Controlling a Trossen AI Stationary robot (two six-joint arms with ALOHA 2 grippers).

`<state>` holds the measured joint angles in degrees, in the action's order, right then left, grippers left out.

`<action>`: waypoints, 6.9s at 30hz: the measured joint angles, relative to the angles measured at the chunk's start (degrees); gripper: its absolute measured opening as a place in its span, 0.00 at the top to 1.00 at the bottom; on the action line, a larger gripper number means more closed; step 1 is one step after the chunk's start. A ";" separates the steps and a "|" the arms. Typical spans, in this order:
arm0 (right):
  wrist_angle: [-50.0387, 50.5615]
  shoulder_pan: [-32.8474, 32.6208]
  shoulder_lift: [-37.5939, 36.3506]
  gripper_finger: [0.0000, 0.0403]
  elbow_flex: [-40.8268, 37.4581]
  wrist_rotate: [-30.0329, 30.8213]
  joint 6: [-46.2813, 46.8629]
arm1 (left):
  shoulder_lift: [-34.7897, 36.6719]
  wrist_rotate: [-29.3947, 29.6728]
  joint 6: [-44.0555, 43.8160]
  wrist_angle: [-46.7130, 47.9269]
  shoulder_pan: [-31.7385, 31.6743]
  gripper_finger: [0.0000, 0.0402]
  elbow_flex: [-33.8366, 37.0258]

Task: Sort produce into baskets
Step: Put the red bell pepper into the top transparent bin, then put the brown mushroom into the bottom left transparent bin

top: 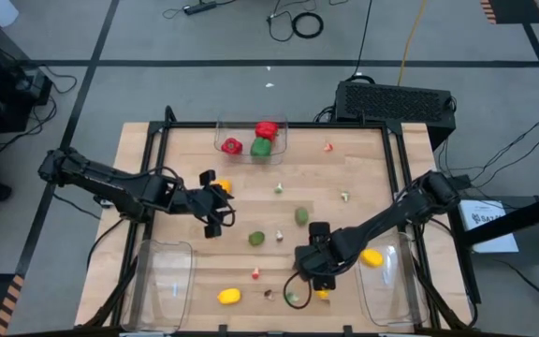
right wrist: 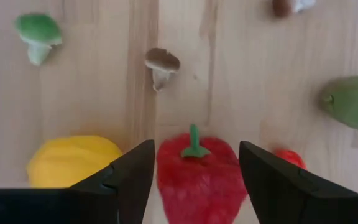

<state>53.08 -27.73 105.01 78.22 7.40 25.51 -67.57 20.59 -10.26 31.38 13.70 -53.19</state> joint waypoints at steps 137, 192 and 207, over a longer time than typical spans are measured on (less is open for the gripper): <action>-45.53 57.70 25.94 0.98 30.84 -15.23 -21.36 | 0.90 12.59 -10.21 10.14 16.83 0.55 -0.11; -31.80 15.47 -25.53 0.66 -24.67 17.58 -4.11 | 0.83 16.50 -16.89 4.13 16.70 0.55 -0.04; -34.50 15.30 -25.53 0.66 -24.65 18.12 -13.95 | -6.90 15.56 -23.93 -2.05 14.51 0.47 -0.07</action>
<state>18.57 -12.43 79.48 53.56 25.52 11.56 -74.47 36.15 -34.18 29.32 28.20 -53.25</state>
